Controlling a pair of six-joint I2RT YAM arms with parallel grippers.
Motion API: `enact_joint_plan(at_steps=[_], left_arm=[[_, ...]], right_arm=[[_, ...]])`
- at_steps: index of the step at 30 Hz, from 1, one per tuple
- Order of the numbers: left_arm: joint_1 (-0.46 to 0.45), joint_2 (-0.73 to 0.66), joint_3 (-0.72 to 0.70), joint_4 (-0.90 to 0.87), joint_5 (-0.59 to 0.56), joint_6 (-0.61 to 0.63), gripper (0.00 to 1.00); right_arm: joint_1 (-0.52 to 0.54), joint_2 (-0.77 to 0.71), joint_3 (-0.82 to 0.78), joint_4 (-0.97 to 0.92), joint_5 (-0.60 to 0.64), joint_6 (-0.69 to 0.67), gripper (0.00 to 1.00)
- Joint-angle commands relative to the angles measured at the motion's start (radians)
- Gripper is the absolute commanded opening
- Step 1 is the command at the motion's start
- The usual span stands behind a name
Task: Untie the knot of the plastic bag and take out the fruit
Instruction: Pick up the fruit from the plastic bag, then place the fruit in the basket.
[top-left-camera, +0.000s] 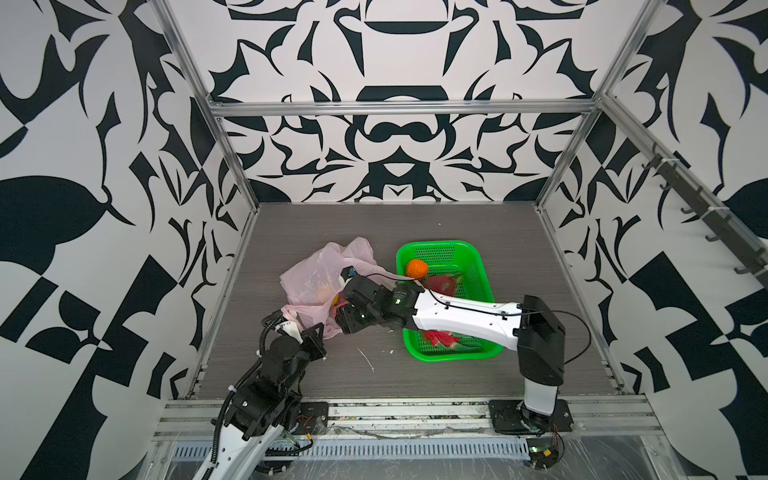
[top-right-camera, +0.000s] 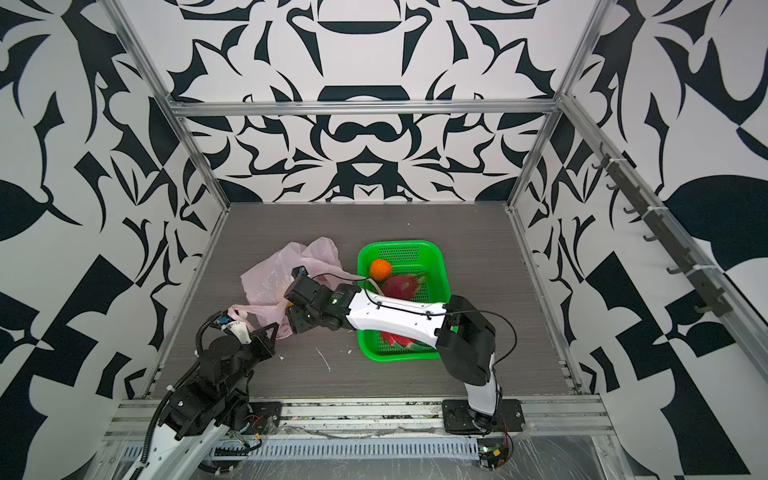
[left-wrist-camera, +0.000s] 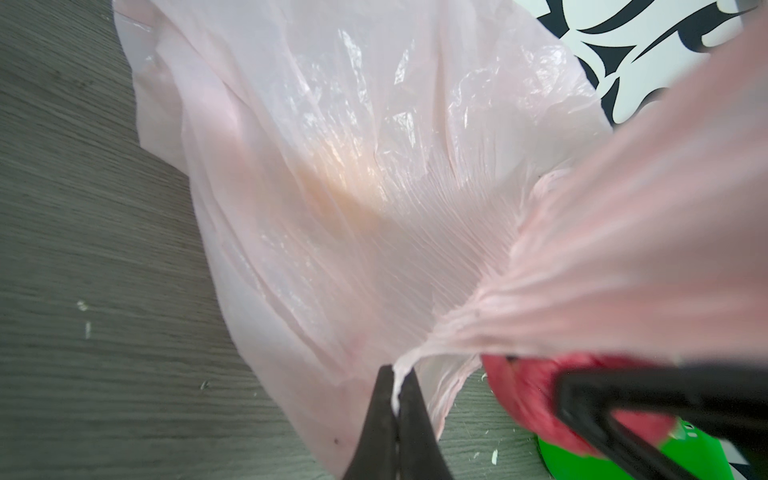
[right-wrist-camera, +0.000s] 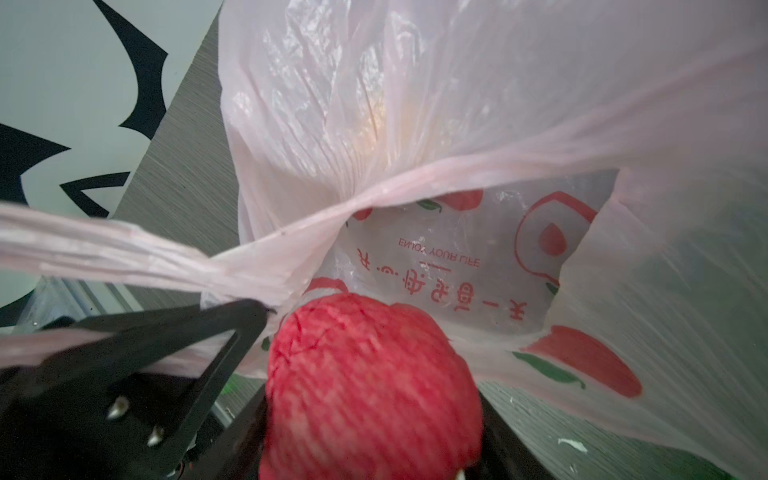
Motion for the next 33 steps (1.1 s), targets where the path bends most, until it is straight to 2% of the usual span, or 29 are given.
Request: enact_joint_plan(at_steps=[1,6,11,17,25,33], left_arm=[[-0.003,-0.004,-0.012,0.020,-0.008,0.006,0.00],[-0.003,0.002,-0.012,0.027,-0.004,0.008,0.00],[-0.002,0.008,-0.012,0.033,0.002,0.012,0.00],[-0.002,0.013,-0.012,0.037,0.010,0.018,0.00],[-0.003,0.008,-0.015,0.036,0.004,0.017,0.00],[-0.002,0.019,-0.014,0.040,0.003,0.018,0.00]], right_arm=[[0.001,-0.102,-0.019,-0.047,0.020,-0.012,0.32],[0.003,-0.215,-0.047,-0.103,0.075,-0.019,0.31],[-0.011,-0.335,-0.050,-0.199,0.239,-0.085,0.30],[-0.094,-0.417,-0.033,-0.274,0.352,-0.188,0.29],[-0.321,-0.457,-0.064,-0.260,0.308,-0.268,0.27],[-0.503,-0.391,-0.166,-0.174,0.247,-0.282,0.26]])
